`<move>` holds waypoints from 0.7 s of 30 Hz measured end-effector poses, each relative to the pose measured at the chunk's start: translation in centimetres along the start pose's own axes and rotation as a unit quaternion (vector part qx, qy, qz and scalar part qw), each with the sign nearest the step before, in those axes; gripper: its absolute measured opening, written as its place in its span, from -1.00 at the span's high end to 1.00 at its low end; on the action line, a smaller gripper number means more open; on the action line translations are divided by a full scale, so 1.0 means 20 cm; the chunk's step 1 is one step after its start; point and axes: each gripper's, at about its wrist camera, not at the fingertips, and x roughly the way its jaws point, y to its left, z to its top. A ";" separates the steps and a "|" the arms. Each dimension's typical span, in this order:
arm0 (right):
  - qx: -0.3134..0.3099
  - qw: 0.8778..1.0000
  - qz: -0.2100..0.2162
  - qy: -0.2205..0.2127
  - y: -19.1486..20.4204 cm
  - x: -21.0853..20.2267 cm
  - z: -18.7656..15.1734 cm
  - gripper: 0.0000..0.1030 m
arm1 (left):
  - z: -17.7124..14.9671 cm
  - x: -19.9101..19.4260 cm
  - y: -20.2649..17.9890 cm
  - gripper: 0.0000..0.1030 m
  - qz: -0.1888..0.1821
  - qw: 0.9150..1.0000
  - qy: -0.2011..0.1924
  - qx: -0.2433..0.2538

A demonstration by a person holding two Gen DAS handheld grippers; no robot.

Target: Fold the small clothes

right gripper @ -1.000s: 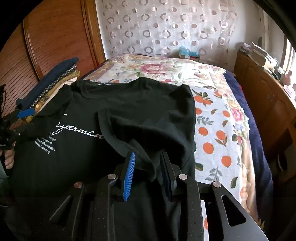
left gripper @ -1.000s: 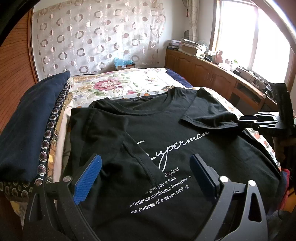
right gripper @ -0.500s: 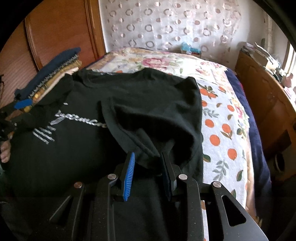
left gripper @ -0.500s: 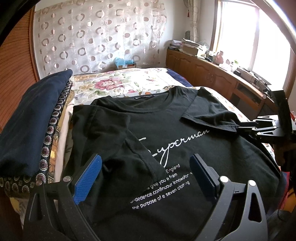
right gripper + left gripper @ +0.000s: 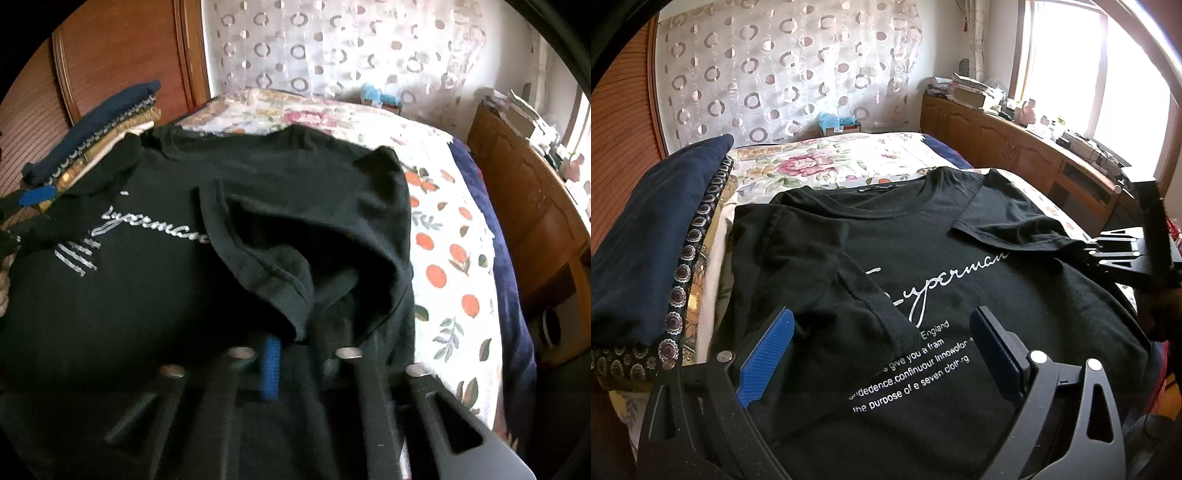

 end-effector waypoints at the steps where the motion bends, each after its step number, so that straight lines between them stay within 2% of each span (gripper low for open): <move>1: -0.001 1.000 0.004 -0.005 0.00 -0.02 0.00 0.81 | 0.00 0.00 0.00 -0.87 0.000 1.000 0.000 0.000; 5: -0.005 1.000 0.027 -0.015 0.03 -0.09 -0.01 0.83 | 0.00 -0.01 0.00 -0.87 0.000 1.000 -0.002 -0.001; 9: -0.015 0.998 0.064 -0.001 0.07 -0.10 -0.04 0.82 | 0.00 0.00 0.01 -0.87 0.000 1.000 -0.001 -0.001; 10: -0.019 0.997 0.069 0.004 0.08 -0.09 -0.05 0.76 | 0.00 0.00 0.01 -0.87 0.000 1.000 -0.001 -0.001; 12: -0.019 0.997 0.069 0.015 0.09 -0.06 -0.07 0.42 | 0.01 -0.01 0.01 -0.87 0.003 1.000 -0.002 0.000; 16: -0.017 0.997 0.074 0.018 0.09 -0.04 -0.07 0.41 | 0.04 -0.02 0.03 -0.87 0.013 1.000 -0.006 0.002; 21: -0.021 0.997 0.079 -0.015 0.07 -0.12 0.00 0.41 | 0.12 -0.03 0.09 -0.87 0.031 0.999 -0.014 0.008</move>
